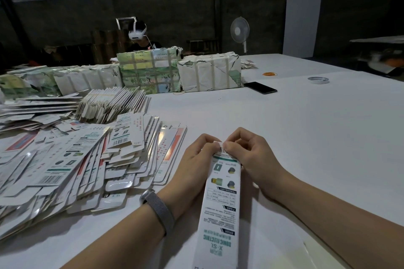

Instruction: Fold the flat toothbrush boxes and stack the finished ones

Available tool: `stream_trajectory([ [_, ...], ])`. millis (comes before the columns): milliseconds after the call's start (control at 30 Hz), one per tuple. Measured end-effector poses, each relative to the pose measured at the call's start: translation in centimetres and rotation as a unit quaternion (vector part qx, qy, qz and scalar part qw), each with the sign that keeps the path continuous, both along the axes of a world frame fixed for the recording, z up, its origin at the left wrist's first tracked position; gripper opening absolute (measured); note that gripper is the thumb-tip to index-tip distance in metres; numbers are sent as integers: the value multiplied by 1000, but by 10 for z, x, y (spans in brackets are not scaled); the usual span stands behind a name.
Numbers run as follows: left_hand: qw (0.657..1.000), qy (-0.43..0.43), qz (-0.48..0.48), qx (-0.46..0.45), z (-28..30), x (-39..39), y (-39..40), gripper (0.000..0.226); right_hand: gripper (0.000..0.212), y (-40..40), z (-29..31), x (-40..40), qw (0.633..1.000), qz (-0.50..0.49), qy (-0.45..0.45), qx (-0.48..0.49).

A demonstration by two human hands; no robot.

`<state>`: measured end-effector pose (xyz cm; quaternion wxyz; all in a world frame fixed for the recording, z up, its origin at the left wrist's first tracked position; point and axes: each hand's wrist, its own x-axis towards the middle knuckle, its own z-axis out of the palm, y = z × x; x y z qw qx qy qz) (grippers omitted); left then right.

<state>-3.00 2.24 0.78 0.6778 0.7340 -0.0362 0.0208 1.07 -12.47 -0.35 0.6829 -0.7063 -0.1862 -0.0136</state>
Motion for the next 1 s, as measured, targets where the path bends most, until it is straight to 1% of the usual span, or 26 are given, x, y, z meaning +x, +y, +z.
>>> stream_trajectory([
  [167,1000,-4,-4,-1,0,1,0,16,17,0,-1,0,1000,-1,-7,-14],
  [367,1000,-22,-13,-6,-4,1,2,14,20,0,1,0,1000,-3,9,-4],
  [467,999,-31,-43,-12,-7,0,3,11,21,0,2,0,1000,-11,17,9],
  [567,995,-32,-87,-21,-8,-3,6,16,24,-1,3,-1,999,-16,30,18],
  [700,993,-49,-106,-6,-8,-2,7,25,24,-2,4,0,998,-10,56,32],
  [867,991,-58,-119,9,-9,0,8,40,23,-2,5,0,998,-6,52,30],
  [1000,990,-58,-126,6,-9,0,8,41,32,-3,7,0,998,-1,52,24],
])
